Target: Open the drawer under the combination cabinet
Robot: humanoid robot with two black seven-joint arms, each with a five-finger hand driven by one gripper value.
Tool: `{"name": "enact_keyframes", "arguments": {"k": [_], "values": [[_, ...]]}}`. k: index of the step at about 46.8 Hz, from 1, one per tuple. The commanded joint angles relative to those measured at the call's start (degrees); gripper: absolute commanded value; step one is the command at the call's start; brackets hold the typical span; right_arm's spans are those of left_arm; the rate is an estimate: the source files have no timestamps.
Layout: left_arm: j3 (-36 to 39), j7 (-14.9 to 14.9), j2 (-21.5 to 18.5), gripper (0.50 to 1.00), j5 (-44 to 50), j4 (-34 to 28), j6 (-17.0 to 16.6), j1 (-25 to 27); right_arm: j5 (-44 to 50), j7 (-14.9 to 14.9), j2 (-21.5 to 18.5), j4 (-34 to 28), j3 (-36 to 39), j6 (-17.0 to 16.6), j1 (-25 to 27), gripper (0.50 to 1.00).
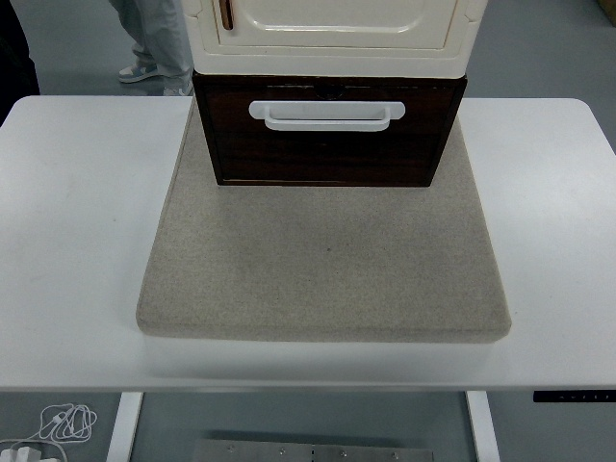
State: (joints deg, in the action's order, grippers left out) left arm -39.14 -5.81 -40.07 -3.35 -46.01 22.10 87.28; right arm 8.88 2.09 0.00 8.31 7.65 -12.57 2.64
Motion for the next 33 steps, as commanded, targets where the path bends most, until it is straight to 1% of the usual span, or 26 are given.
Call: {"name": "enact_keyframes", "arguments": {"k": [1,6,9,17,19,24,26,31,33], "values": [[0.21,0.01,-1.41,1.000,-3.05,-5.57,-0.04,1.57,0.00,0.02,0.00,0.04,0.00,0.00,0.00,0.926],[0.12,0.10,-2.65,1.000,-8.15,-12.60,0.05,2.81,0.00,0.02,0.00,0.04,0.00,0.00,0.00,0.926],[0.21,0.36,-2.65,1.000,-10.79,-16.12,-0.21,3.25,0.00,0.02,0.00,-0.04,0.00,0.00,0.00,0.926],[0.30,1.42,-2.65,1.000,-15.36,-23.15,-0.12,3.69,0.00,0.02,0.00,0.04,0.00,0.00,0.00,0.926],[0.30,2.55,-2.65,1.000,-16.85,-25.26,-0.21,3.69,0.00,0.02,0.00,0.04,0.00,0.00,0.00,0.926],[0.21,6.60,-2.39,1.000,-20.90,-29.22,-0.21,3.69,0.00,-0.07,0.00,0.04,0.00,0.00,0.00,0.926],[0.29,7.57,-2.30,1.000,-21.52,-30.36,-0.12,3.69,0.00,-0.07,0.00,0.04,0.00,0.00,0.00,0.926],[1.17,10.29,-2.74,1.000,-21.70,-33.96,1.02,3.86,0.00,-0.07,0.00,-0.04,0.00,0.00,0.00,0.926],[2.75,11.52,-3.17,1.000,-21.70,-35.37,2.16,4.65,0.00,0.02,0.00,0.04,0.00,0.00,0.00,0.926]]}}
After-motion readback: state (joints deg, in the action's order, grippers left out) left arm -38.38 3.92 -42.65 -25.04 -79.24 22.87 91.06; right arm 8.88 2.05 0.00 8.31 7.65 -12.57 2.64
